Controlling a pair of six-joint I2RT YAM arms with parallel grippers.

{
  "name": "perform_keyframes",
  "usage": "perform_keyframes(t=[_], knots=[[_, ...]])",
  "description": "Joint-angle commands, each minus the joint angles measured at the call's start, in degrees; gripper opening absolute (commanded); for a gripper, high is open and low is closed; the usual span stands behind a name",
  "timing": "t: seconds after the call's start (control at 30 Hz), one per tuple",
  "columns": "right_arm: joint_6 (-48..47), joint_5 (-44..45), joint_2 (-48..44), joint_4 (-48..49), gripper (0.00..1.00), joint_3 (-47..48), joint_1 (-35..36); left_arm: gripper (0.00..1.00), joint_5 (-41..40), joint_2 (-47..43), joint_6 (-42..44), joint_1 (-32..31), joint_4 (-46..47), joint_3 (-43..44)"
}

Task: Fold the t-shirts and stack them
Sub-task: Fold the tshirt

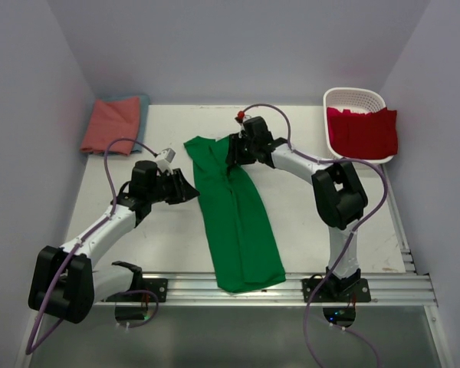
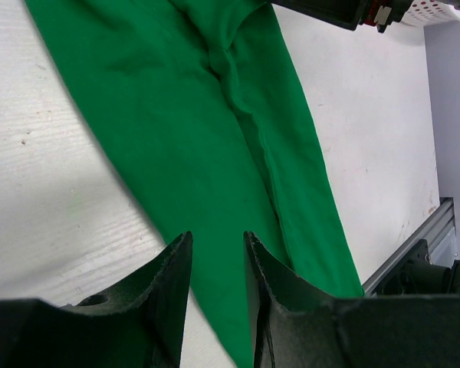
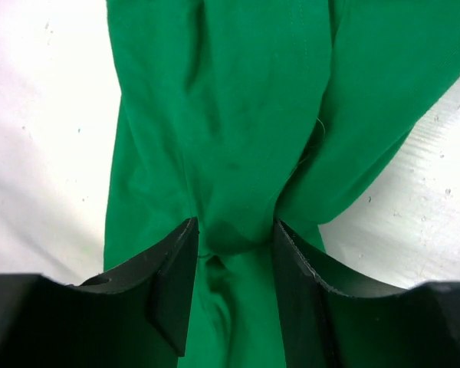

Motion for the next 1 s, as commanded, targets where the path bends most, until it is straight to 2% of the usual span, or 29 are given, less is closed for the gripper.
perform_keyframes(t=[0.0,0.5,0.67,0.77,0.97], knots=[[-1.86,2.95,0.21,-2.63,0.47,2.64,0.44,0.36,-0.38,-1.11,1.13,-0.31,1.0,0.3],[-4.32,10.68,1.52,-9.05,0.45,7.99,0.79,0.36,-0.38,-1.46,0.87,-0.31,0.74,0.12],[-4.33,10.07,1.88,-9.32,0.3,8.44,0.88,0.36,-0.56,-1.64,0.87,-0.23,0.48,0.12],[-3.89,9.63,2.31,-9.05,0.26,8.52,0.79,0.36,-0.56,-1.64,0.95,-0.31,0.48,0.21],[-3.71,9.19,3.37,-9.84,0.41,9.05,1.05,0.36,-1.17,-2.25,1.48,-0.31,-0.31,0.13]])
